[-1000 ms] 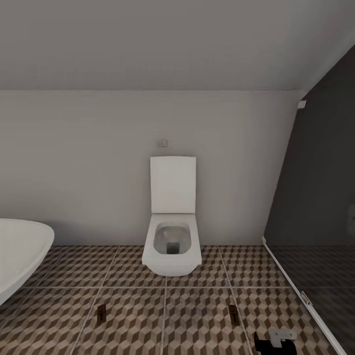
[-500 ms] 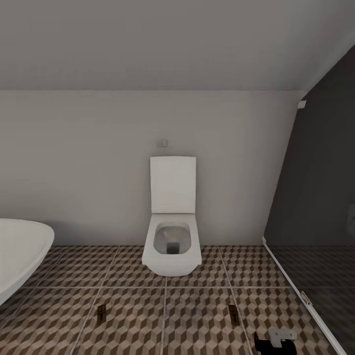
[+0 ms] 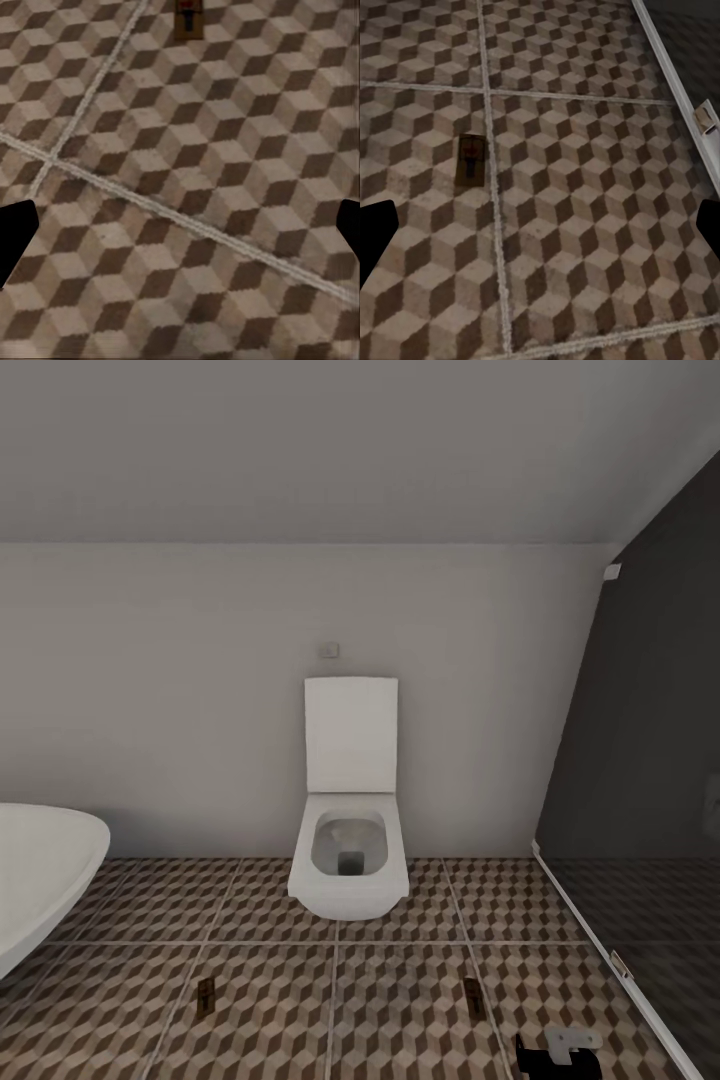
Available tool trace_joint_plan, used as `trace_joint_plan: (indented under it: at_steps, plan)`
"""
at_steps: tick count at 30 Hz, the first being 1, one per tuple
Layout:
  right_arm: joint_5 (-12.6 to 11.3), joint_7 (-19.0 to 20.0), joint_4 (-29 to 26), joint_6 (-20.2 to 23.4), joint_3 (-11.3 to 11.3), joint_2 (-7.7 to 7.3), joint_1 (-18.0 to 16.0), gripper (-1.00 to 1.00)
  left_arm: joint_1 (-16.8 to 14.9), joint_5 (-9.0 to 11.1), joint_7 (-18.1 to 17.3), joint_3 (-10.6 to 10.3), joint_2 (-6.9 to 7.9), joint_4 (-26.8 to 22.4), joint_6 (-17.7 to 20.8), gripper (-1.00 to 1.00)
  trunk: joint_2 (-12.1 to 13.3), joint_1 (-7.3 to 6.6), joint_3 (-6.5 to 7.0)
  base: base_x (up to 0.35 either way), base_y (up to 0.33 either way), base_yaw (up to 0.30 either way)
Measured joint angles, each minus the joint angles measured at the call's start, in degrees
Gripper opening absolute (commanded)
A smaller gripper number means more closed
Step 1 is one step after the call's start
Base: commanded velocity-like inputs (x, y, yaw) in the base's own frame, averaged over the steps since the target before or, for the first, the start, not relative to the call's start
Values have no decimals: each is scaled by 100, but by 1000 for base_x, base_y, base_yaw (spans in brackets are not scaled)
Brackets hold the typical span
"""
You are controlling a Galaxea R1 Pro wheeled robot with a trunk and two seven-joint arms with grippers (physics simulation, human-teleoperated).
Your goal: Take the four mousetraps from the cabinet in the bathroom and place them on the bathroom floor. Make sure all four end up on the same floor surface, and ensure that at least two of them are either under or directly next to the same bathroom sink.
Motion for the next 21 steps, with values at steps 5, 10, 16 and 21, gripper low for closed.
trace_joint_plan:
  at_steps: [5, 10, 16, 21]
  plan:
    - [0, -7, 0, 0, 0, 0, 0, 100, 6, 1, -3, 2, -70, -2, 4, 100, 0, 0, 0, 0, 0, 0]
    - [0, -2, 0, 0, 0, 0, 0, 100, 9, 2, -3, 2, -100, -2, 4, 100, 0, 0, 0, 0, 0, 0]
    - [0, 0, 0, 0, 0, 0, 0, 100, 10, 2, -3, 2, -109, -2, 4, 100, 0, 0, 0, 0, 0, 0]
    - [0, 1, 0, 0, 0, 0, 0, 100, 10, 2, -3, 2, -110, -2, 4, 100, 0, 0, 0, 0, 0, 0]
